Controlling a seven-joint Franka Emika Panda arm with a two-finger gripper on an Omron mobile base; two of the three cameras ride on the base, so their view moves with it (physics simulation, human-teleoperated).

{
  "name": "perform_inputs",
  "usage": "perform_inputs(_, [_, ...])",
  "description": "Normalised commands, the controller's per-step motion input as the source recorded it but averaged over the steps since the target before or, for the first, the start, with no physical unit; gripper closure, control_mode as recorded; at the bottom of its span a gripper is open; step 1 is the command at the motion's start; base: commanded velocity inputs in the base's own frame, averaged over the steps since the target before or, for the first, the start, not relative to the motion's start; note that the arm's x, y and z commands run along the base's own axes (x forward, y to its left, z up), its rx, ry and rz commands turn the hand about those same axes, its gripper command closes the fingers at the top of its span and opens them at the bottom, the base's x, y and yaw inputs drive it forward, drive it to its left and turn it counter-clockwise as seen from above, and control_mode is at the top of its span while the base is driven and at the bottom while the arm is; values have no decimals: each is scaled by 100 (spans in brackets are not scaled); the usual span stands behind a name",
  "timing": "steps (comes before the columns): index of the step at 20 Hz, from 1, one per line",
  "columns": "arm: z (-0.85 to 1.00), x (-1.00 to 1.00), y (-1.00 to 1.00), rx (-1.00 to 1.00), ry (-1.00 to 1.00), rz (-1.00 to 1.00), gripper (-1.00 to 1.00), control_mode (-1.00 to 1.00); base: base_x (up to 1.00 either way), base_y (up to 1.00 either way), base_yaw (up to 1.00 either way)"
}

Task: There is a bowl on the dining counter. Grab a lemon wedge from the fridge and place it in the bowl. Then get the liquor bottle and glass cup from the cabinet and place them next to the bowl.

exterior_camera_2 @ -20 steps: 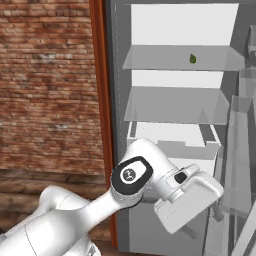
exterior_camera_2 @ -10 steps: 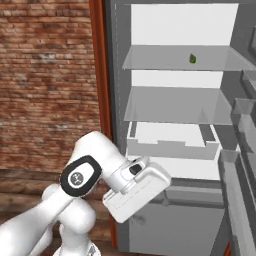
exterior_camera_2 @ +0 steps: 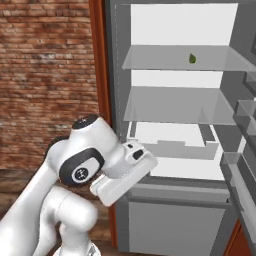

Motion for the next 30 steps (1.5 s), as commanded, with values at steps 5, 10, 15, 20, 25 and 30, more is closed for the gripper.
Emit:
perform_inputs(5, [10, 75, 6, 51, -21, 22, -100, -100, 0, 0, 0])
perform_inputs(10, [9, 31, 63, 35, -1, -22, -100, -100, 0, 0, 0])
perform_inputs(15, [7, 14, 85, 31, -4, -34, -100, -100, 0, 0, 0])
perform_inputs(20, [5, 7, 43, 9, -4, -47, -100, -100, 0, 0, 0])
perform_inputs(25, [-2, 5, 12, -1, 0, -12, -100, -100, 0, 0, 0])
perform_inputs(30, [0, 2, -6, 0, 0, -2, -100, 100, 2, -28, -2])
